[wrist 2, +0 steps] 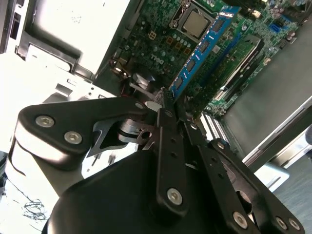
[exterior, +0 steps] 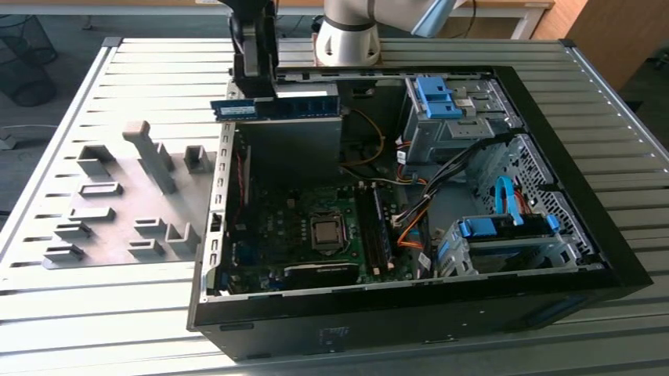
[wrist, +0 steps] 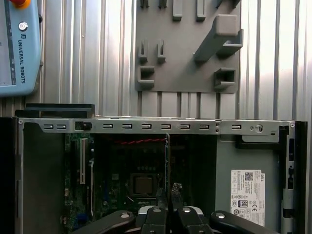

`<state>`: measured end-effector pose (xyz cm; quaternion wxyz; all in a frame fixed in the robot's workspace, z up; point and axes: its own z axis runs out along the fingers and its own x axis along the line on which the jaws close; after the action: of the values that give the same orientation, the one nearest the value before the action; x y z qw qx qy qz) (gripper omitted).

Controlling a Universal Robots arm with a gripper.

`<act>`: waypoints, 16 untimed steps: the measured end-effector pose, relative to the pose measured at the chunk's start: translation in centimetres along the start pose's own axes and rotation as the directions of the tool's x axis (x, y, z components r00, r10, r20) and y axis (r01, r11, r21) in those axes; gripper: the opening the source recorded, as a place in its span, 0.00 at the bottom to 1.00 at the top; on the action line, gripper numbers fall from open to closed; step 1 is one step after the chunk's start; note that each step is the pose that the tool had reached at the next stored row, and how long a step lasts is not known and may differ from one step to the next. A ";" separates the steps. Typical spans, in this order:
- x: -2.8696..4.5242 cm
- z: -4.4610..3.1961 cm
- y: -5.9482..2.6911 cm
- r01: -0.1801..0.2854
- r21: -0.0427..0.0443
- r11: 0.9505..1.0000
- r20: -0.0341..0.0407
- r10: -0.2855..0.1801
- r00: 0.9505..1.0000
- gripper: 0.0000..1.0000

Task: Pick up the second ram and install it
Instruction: 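Pick up the second ram and move it above second insertion slot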

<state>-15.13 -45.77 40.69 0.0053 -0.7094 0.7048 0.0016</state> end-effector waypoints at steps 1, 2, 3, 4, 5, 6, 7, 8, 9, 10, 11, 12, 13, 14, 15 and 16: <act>0.00 0.00 -0.16 0.000 0.000 1.000 0.000 0.000 1.000 0.14; 0.00 0.00 -0.32 0.000 0.000 1.000 0.000 0.000 1.000 0.14; 0.01 0.00 -0.49 0.000 0.000 1.000 0.000 0.000 1.000 0.14; 0.01 0.00 -0.66 0.000 0.000 1.000 0.000 0.000 1.000 0.14; 0.01 0.00 -0.85 0.000 0.000 1.000 0.000 0.000 1.000 0.14; 0.01 0.00 -1.01 0.000 0.000 1.000 0.000 0.000 1.000 0.14; 0.01 0.00 -1.17 0.000 0.000 1.000 0.000 0.000 1.000 0.14; 0.01 0.01 -1.32 0.000 0.000 1.000 0.000 0.000 1.000 0.14; 0.01 0.01 -1.47 0.000 0.000 1.000 0.000 0.000 1.000 0.14; 0.01 0.01 -1.62 0.000 0.000 1.000 0.000 0.000 1.000 0.14; 0.01 0.01 -1.76 0.000 0.000 1.000 0.000 0.000 1.000 0.14; 0.01 0.01 -1.90 0.000 0.000 1.000 0.000 0.000 1.000 0.14; 0.01 0.01 -2.03 0.000 0.000 1.000 0.000 0.000 1.000 0.14; 0.01 0.01 -2.17 0.000 0.000 1.000 0.000 0.000 1.000 0.14; 0.02 0.01 -2.31 0.000 0.000 1.000 0.000 0.000 1.000 0.14; 0.02 0.01 -2.44 0.000 0.000 1.000 0.000 0.000 1.000 0.14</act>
<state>-12.69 -45.77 40.69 0.0053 -0.7094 0.7048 0.0016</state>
